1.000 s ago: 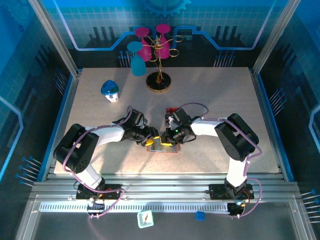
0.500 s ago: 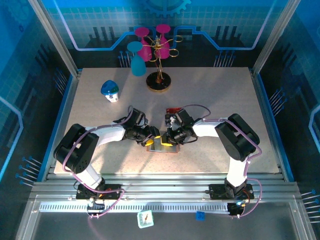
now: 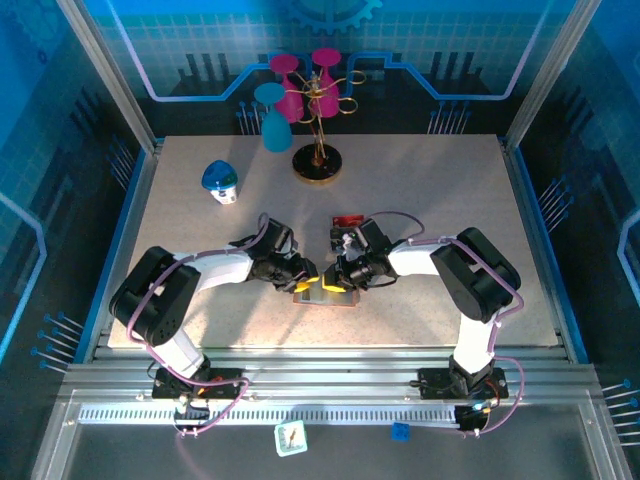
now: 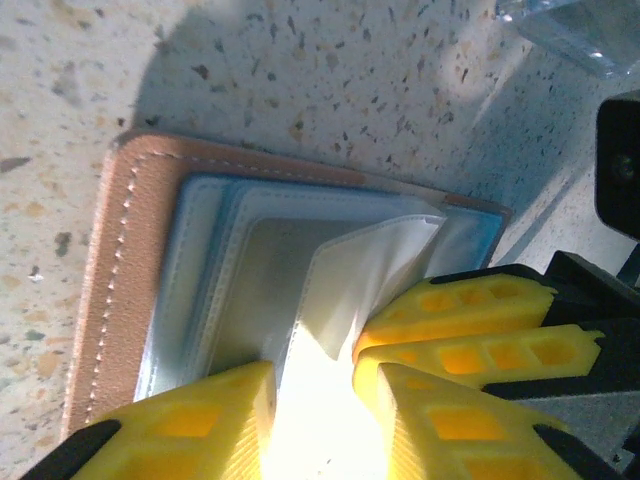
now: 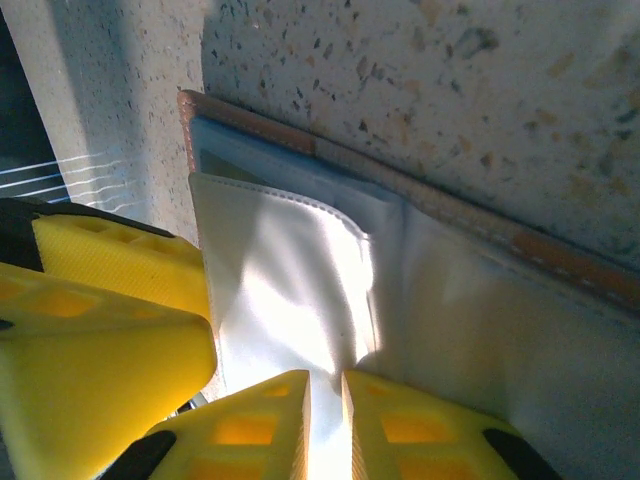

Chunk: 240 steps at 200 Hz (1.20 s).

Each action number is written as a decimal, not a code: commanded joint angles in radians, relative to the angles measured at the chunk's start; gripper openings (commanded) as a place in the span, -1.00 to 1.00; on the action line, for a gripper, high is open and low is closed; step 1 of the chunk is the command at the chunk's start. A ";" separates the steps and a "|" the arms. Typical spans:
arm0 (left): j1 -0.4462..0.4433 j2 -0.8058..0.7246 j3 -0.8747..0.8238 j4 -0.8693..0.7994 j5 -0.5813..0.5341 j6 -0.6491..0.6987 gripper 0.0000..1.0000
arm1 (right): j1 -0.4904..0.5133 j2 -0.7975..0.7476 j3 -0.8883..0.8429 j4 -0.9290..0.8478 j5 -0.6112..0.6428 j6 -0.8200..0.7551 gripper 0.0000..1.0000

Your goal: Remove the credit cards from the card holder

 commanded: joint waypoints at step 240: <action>-0.090 0.042 0.119 0.046 0.063 -0.010 0.00 | -0.127 -0.393 0.011 -0.324 0.117 -0.036 -0.52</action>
